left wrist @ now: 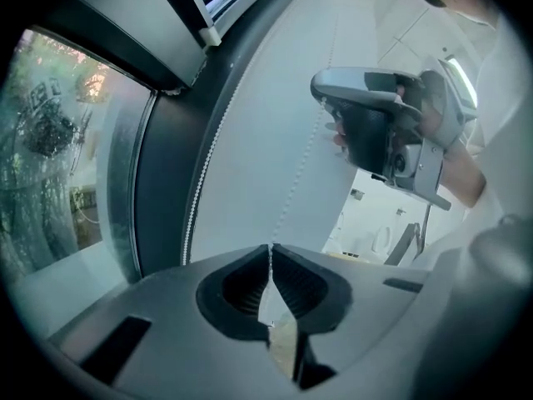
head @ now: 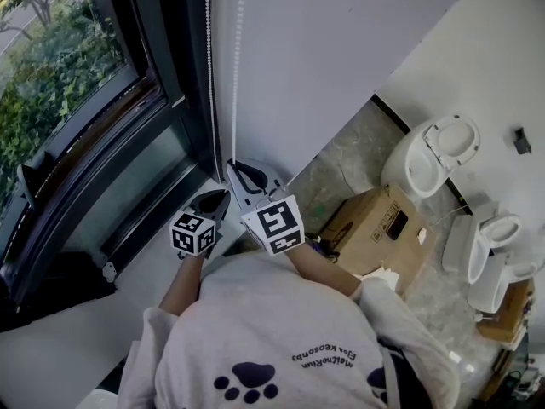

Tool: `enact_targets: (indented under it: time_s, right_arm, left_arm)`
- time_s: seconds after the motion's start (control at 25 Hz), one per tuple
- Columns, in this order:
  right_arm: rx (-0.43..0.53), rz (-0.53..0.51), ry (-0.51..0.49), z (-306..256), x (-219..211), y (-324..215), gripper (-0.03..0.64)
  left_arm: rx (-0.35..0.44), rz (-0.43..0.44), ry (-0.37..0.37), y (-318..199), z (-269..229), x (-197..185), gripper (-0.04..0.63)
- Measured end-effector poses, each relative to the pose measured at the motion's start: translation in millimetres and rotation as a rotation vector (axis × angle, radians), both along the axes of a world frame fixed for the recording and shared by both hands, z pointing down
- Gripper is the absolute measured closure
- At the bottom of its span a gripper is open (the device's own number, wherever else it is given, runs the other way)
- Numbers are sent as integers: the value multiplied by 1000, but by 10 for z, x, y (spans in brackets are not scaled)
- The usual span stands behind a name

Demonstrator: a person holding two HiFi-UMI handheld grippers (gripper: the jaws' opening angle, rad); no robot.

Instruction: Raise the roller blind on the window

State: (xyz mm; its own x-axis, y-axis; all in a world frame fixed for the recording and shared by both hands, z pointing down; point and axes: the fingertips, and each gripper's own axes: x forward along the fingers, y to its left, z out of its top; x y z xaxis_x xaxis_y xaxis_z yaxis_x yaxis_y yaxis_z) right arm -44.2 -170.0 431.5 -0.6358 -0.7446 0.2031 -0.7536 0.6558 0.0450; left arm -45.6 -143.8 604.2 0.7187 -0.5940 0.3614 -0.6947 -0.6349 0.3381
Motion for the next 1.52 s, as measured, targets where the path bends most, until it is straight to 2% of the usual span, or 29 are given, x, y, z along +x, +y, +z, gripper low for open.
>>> enact_targets:
  time_s: [0.08,0.12,0.16,0.32,0.48,0.72,1.08,1.24,1.52]
  right_arm:
    - [-1,4,-4,3,19,-12,603]
    - [-5,8,-7,10,40,-18,603]
    - [-7,12,-10,15,59,-23,603]
    - [9,23,-1,14,93,-28,603]
    - [25,33,10,21,129,-38,603]
    - [26,40,-2,-3,166,-41,603]
    - [23,29,-9,-15,130,4,603]
    - [23,22,-8,-13,102,30,603]
    - [28,20,-4,-19,113,50,603]
  left_arm:
    - [4,15,14,-1,-50,8,556]
    - [9,18,33,-4,-104,17,467]
    - [15,19,55,-8,-175,24,426]
    - [50,13,109,-27,-521,16,428]
    - [128,15,145,-66,-1012,5,428]
    - [285,29,134,-105,-1857,-68,428]
    - [487,140,134,-108,-3002,128,442]
    - [535,156,126,-161,-3278,193,470]
    - [561,183,117,-216,-3555,330,524]
